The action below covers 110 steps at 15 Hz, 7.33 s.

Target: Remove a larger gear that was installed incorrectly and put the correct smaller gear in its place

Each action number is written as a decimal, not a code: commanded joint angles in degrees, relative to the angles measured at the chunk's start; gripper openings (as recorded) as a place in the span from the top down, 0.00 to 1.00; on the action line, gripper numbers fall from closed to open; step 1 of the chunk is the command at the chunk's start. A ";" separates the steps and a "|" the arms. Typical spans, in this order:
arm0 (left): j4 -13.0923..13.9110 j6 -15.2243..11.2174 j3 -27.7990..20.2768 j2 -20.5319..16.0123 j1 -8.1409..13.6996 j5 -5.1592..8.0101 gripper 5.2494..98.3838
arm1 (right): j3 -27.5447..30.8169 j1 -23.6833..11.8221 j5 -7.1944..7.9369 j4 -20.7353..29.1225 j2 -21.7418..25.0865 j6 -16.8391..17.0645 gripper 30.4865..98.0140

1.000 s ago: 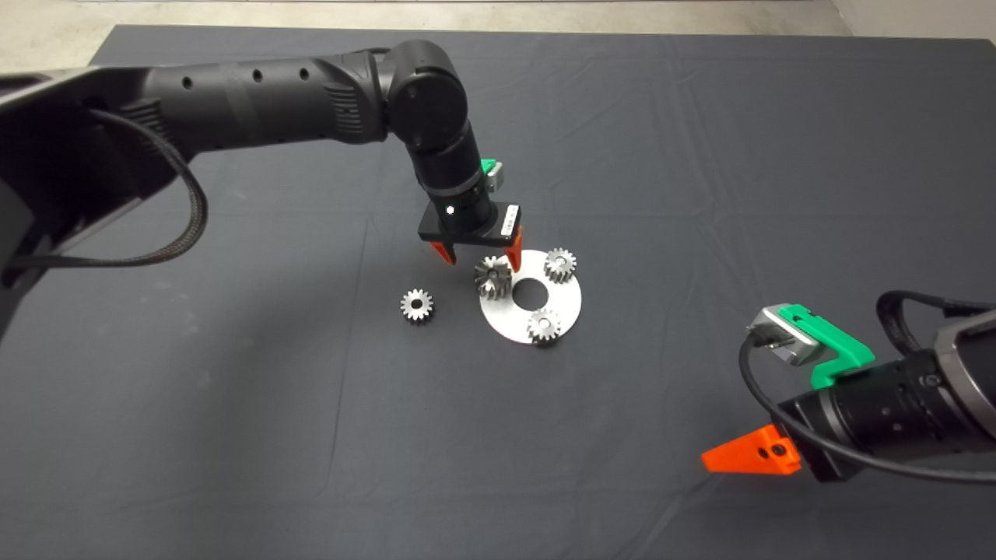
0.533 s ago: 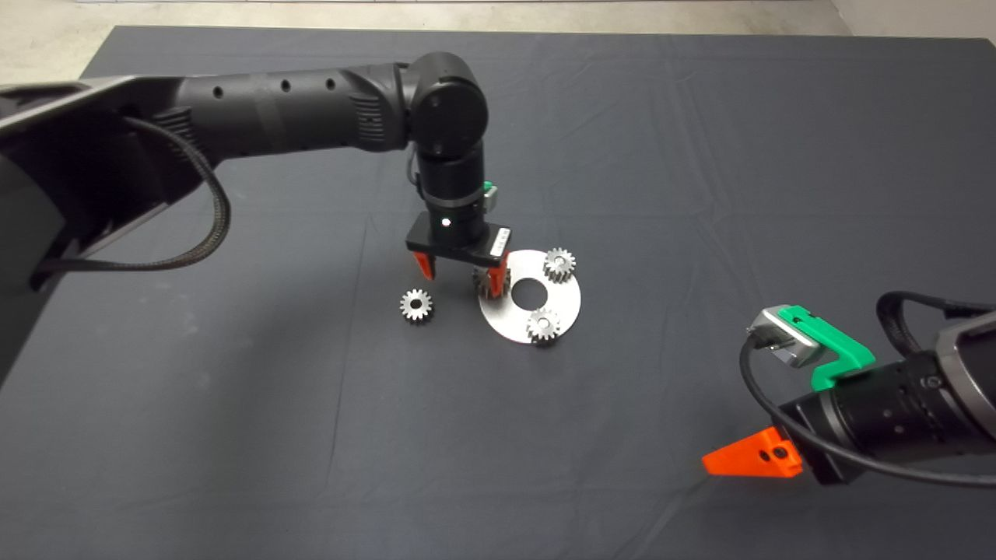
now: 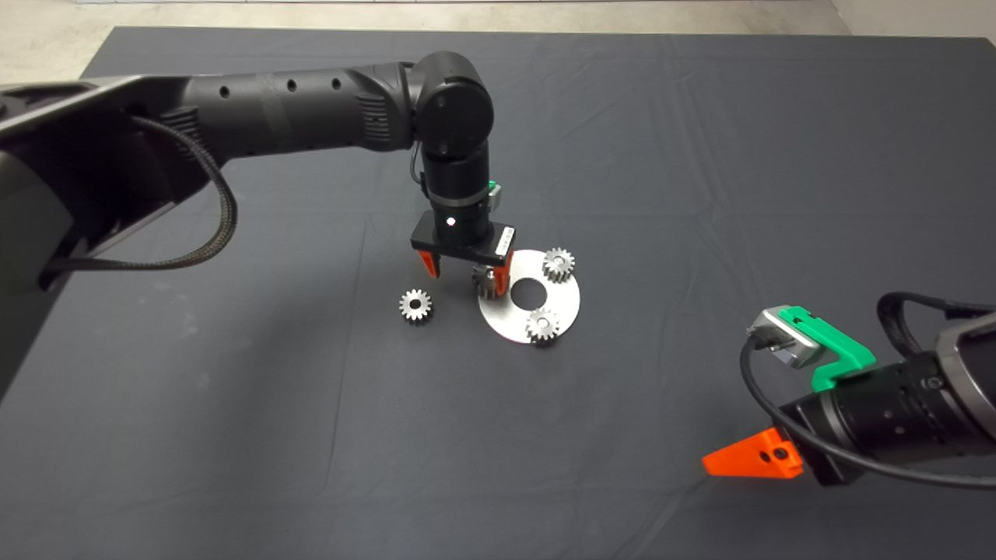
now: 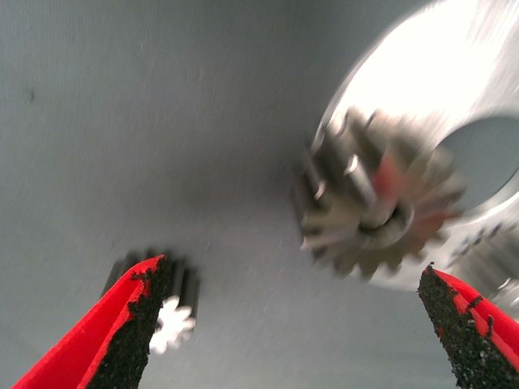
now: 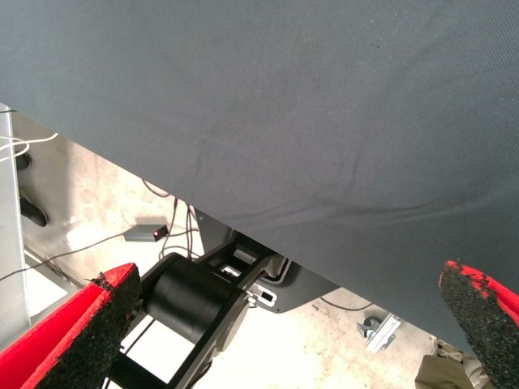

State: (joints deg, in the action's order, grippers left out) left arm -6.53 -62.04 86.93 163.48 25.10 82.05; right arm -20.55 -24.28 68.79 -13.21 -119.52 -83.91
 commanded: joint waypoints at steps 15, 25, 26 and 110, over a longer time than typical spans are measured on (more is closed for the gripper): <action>-4.28 0.69 4.81 4.09 -2.07 -2.33 0.21 | 0.53 -1.03 0.29 1.52 0.64 0.06 0.00; -5.95 0.69 4.64 4.09 -2.33 -2.25 0.36 | 0.62 -1.12 0.20 1.61 0.99 0.06 0.00; -6.03 0.69 4.64 4.09 -2.33 -2.25 0.36 | 0.62 -1.12 0.20 1.61 0.99 0.06 0.00; -6.98 11.50 6.92 -7.95 -0.40 2.85 0.59 | 0.53 -1.12 0.20 1.70 0.37 -0.03 0.00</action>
State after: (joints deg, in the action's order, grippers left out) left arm -13.34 -51.59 93.14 155.52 23.94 84.40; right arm -20.50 -24.31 69.23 -13.19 -119.07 -83.87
